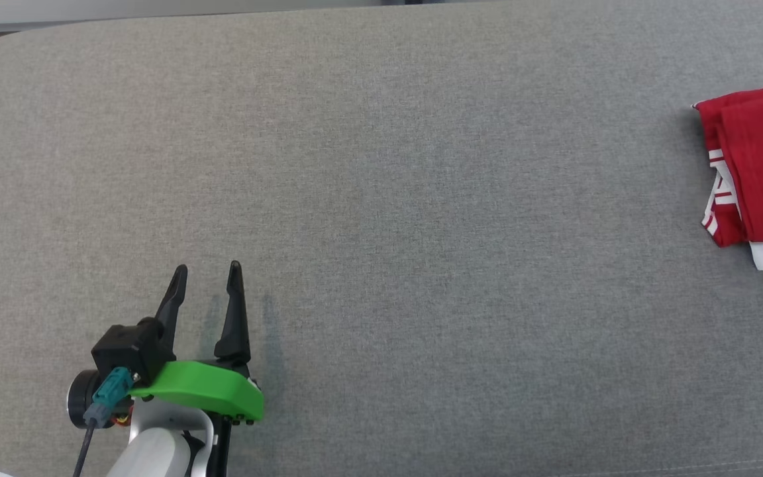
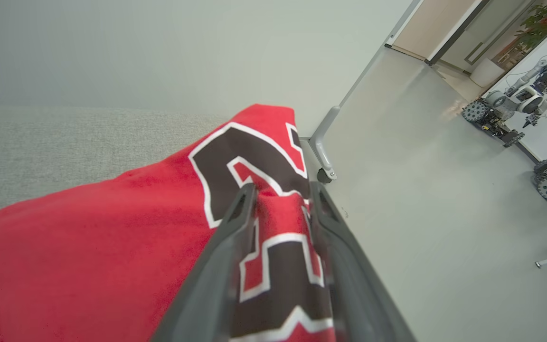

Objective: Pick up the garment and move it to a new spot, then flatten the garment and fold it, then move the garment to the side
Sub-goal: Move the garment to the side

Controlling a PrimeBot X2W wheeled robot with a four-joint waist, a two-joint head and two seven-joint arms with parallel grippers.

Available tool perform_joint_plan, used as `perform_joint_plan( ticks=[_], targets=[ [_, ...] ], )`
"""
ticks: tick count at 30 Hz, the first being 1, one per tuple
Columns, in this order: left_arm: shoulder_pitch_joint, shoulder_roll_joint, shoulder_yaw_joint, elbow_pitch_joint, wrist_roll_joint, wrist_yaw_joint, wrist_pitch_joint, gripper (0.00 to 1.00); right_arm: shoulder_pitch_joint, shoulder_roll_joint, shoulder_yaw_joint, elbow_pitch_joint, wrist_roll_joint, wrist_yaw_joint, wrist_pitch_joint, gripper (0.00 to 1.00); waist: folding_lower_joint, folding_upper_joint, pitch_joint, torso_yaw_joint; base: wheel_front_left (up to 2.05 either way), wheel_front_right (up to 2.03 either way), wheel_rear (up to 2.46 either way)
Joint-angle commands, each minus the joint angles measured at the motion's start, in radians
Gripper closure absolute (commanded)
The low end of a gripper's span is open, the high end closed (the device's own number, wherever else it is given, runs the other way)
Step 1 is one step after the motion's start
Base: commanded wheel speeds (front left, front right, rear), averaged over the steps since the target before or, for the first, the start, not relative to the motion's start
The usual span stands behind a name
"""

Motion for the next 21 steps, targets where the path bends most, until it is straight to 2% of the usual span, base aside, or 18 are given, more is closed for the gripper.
perform_joint_plan(
  ticks=[1,6,11,15,21],
  targets=[
    [-0.023,0.004,-0.002,-0.005,0.013,0.004,0.002,0.00,-0.010,0.005,-0.024,-0.005,-0.029,-0.002,-0.018,0.00,0.0000,0.0000,0.020,0.004,0.00,0.00,0.00],
    [-0.029,0.005,-0.006,-0.005,0.013,0.006,0.005,0.00,-0.027,0.054,-0.080,0.011,-0.087,-0.002,-0.062,0.00,0.0000,0.0000,0.021,-0.006,0.00,0.00,0.00],
    [-0.029,0.014,-0.001,-0.004,0.010,0.010,0.008,0.00,-0.051,0.095,-0.081,0.034,-0.098,-0.002,-0.095,0.00,0.0000,0.0000,0.000,-0.023,0.00,0.00,0.00],
    [-0.026,0.020,0.001,-0.004,0.006,0.011,0.009,0.00,-0.071,0.113,-0.044,0.052,-0.087,-0.002,-0.129,0.00,0.0000,0.0000,-0.028,-0.038,0.00,0.00,0.00],
    [-0.043,0.027,0.015,0.006,-0.002,0.005,0.001,0.00,-0.104,0.152,0.073,0.078,-0.035,-0.002,-0.187,0.00,0.0000,0.0000,-0.097,-0.052,0.00,0.00,0.00]
  ],
)
